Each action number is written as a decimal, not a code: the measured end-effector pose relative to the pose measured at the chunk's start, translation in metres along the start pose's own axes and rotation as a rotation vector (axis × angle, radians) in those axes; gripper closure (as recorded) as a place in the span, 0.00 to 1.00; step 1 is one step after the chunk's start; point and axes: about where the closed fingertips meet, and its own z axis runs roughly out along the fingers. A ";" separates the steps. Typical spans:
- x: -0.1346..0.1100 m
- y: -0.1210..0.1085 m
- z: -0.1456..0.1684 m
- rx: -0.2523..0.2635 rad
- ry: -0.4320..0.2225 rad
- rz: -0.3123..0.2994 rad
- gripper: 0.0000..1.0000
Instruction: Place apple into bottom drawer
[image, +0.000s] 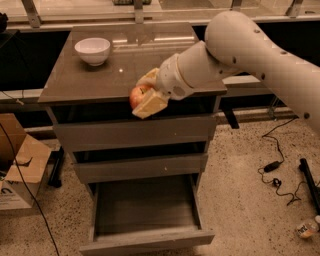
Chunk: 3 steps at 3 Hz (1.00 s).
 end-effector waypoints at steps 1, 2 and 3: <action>0.017 0.043 0.021 -0.089 -0.039 0.062 1.00; 0.057 0.060 0.060 -0.086 0.022 0.181 1.00; 0.112 0.045 0.111 -0.023 0.121 0.330 1.00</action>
Offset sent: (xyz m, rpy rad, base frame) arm -0.0176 0.0073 -0.1717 -0.0040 0.3359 -0.3200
